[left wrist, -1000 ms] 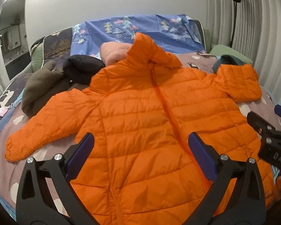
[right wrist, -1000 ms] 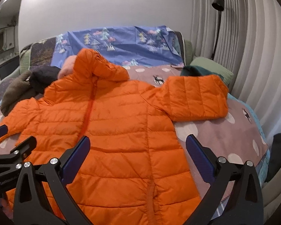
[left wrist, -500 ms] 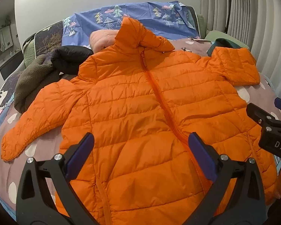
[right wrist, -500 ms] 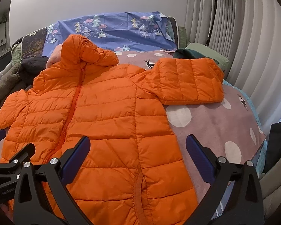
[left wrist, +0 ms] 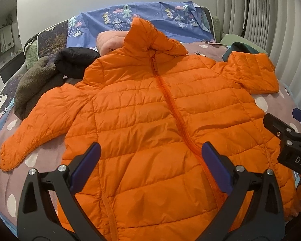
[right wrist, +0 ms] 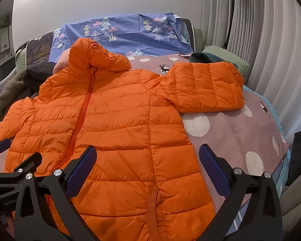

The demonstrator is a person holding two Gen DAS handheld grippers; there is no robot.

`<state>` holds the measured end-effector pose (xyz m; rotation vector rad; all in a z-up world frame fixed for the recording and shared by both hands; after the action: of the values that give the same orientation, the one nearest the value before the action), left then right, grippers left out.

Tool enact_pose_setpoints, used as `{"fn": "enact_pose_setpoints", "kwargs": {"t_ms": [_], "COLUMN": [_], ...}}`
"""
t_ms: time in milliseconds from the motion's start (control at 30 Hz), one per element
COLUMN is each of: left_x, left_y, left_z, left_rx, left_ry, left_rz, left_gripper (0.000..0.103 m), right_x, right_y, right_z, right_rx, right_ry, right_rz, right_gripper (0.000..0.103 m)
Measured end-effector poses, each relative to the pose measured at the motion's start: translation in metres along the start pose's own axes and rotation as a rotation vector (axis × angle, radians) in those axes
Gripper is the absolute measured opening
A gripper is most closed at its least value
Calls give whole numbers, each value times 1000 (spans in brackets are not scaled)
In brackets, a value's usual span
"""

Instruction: Fold large clothes

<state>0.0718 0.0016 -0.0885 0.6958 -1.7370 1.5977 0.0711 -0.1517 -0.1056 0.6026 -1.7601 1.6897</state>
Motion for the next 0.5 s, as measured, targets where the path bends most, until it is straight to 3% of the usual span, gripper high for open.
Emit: {"fn": "enact_pose_setpoints", "kwargs": {"t_ms": [500], "left_x": [2], "left_y": [1], "left_z": [-1], "left_rx": [1], "left_ry": [-25], "left_rz": [-5], "left_gripper": [101], "right_x": [5], "right_y": [1], "right_z": [-10], "right_rx": [30], "right_ry": [-47], "right_rz": [22], "right_gripper": [102]}}
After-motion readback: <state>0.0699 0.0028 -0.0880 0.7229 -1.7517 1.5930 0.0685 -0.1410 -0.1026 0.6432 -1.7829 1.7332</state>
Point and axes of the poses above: each gripper's, at about its wrist camera, not at the fingertips, and x roughly against the way its jaws point, z to its right, y to its underside, the point moved 5 cm from there along -x, roughly the way its jaws point, and after that the axes turned 7 degrees about -z, right-handed, at the moved point
